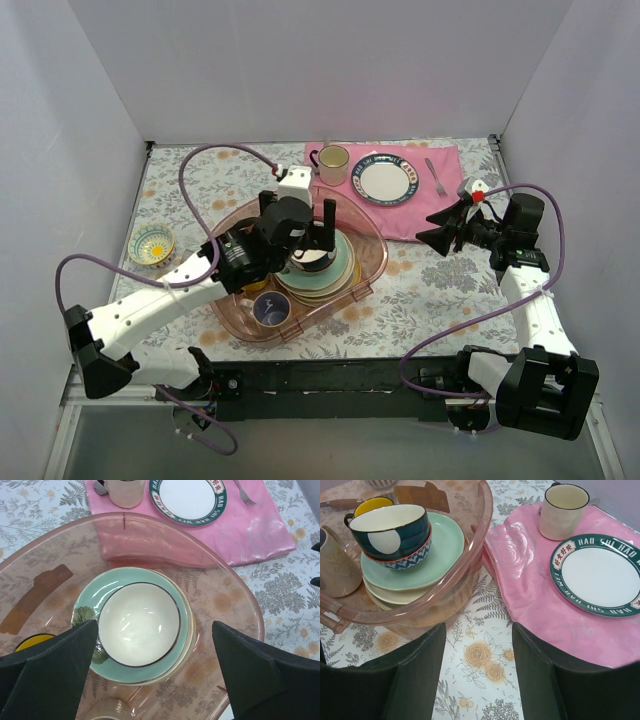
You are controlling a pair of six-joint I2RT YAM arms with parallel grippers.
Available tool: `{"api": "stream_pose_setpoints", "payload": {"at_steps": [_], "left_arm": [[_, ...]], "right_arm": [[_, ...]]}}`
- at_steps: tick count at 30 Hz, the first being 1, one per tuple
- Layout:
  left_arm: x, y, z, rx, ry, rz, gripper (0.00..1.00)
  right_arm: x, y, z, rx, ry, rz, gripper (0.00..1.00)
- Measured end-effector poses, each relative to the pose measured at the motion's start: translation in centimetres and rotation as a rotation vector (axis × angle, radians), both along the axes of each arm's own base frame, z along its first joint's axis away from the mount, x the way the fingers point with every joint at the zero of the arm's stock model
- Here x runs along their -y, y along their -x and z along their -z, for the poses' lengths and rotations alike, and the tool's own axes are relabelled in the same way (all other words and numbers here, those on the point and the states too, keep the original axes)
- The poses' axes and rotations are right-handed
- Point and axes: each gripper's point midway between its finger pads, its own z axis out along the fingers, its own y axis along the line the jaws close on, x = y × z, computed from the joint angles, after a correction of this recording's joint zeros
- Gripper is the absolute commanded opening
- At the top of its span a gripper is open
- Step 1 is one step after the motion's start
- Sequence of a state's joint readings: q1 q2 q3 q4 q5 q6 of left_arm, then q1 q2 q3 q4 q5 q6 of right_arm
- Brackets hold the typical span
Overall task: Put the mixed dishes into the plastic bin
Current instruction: Place the bowl in the plastic bin, then pick up the bowl from the center of the board.
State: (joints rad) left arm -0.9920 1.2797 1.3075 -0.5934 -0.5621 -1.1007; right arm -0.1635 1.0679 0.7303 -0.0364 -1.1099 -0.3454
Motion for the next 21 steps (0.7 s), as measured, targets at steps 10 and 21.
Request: {"api": "stream_pose_setpoints", "payload": {"at_steps": [10,21], "left_arm": [[-12.3,-2.8,-1.7,0.067,0.194,-0.274,0.98],[-24.4,-6.4,1.1,0.007,0.283,-0.565,0.98]], "right_arm": [[0.0,0.0,0.0,0.0,0.0,0.001,0.63],[0.0,0.0,0.0,0.001,0.001,0.001,0.63]]}}
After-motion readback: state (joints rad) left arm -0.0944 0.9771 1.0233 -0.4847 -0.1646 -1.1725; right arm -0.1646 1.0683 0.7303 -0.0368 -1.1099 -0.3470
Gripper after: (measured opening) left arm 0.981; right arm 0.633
